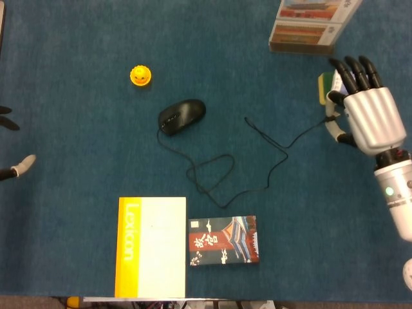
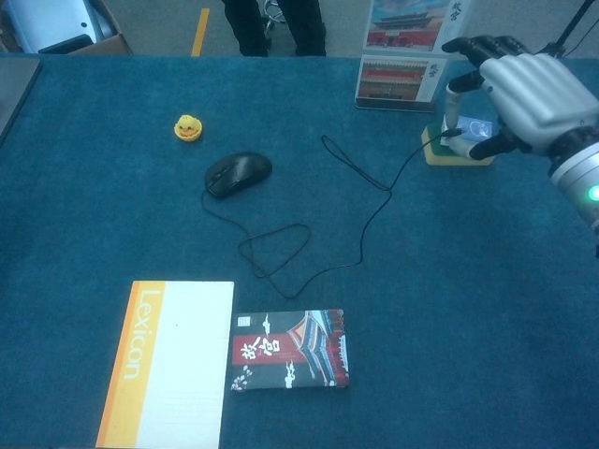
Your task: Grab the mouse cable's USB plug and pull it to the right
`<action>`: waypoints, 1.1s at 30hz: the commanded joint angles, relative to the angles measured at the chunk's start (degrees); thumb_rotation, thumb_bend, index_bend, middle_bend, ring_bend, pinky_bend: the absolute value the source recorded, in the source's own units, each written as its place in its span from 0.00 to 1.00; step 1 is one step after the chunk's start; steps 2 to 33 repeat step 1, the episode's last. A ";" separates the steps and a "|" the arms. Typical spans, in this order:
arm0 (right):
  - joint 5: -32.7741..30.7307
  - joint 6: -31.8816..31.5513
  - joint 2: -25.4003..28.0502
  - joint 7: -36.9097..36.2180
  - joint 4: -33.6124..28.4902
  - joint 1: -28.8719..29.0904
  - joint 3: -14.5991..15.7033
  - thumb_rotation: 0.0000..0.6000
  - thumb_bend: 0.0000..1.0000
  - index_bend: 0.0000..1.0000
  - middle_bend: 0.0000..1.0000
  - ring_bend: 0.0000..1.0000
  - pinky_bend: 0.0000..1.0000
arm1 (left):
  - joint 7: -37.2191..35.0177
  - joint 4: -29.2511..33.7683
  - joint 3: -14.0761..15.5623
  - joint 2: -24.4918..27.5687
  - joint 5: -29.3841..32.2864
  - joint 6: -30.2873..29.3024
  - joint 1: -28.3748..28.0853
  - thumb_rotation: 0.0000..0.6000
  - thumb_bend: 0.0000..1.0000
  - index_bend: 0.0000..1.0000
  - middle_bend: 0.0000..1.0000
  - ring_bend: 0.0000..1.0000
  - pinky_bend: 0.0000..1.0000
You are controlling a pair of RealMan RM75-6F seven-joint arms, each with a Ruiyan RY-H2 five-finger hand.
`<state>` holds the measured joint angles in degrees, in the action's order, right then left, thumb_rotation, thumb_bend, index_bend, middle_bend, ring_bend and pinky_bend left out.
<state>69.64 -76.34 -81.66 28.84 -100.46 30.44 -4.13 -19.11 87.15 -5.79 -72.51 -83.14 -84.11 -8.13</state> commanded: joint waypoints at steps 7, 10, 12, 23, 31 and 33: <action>0.15 0.14 0.24 0.51 -0.28 -0.29 -0.16 1.00 0.31 0.66 0.11 0.00 0.02 | 0.15 -0.50 -0.18 -0.40 0.19 0.70 -0.47 1.00 0.00 0.44 0.29 0.31 0.52; 0.15 0.14 0.24 0.51 -0.28 -0.29 -0.16 1.00 0.31 0.66 0.11 0.00 0.02 | 0.15 -0.50 -0.18 -0.40 0.19 0.70 -0.47 1.00 0.00 0.44 0.29 0.31 0.52; 0.15 0.14 0.24 0.51 -0.28 -0.29 -0.16 1.00 0.31 0.66 0.11 0.00 0.02 | 0.15 -0.50 -0.18 -0.40 0.19 0.70 -0.47 1.00 0.00 0.44 0.29 0.31 0.52; 0.15 0.14 0.24 0.51 -0.28 -0.29 -0.16 1.00 0.31 0.66 0.11 0.00 0.02 | 0.15 -0.50 -0.18 -0.40 0.19 0.70 -0.47 1.00 0.00 0.44 0.29 0.31 0.52; 0.15 0.14 0.24 0.51 -0.28 -0.29 -0.16 1.00 0.31 0.66 0.11 0.00 0.02 | 0.15 -0.50 -0.18 -0.40 0.19 0.70 -0.47 1.00 0.00 0.44 0.29 0.31 0.52; 0.15 0.14 0.24 0.51 -0.28 -0.29 -0.16 1.00 0.31 0.66 0.11 0.00 0.02 | 0.15 -0.50 -0.18 -0.40 0.19 0.70 -0.47 1.00 0.00 0.44 0.29 0.31 0.52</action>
